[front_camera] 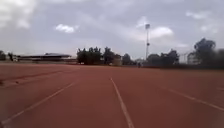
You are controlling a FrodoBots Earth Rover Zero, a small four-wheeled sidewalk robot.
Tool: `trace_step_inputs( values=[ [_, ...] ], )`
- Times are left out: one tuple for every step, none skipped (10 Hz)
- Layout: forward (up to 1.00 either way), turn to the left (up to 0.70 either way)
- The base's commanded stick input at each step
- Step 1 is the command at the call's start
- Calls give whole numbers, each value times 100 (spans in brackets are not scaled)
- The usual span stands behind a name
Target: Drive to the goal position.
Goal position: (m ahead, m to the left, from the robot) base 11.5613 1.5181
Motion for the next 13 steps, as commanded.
trace_step_inputs(
  values=[
    [45,0],
    [45,0],
    [45,0],
    [45,0],
    [45,0],
    [45,0],
    [45,0],
    [45,0],
    [45,0],
    [45,0],
    [45,0],
    [45,0],
    [45,0]
  ],
)
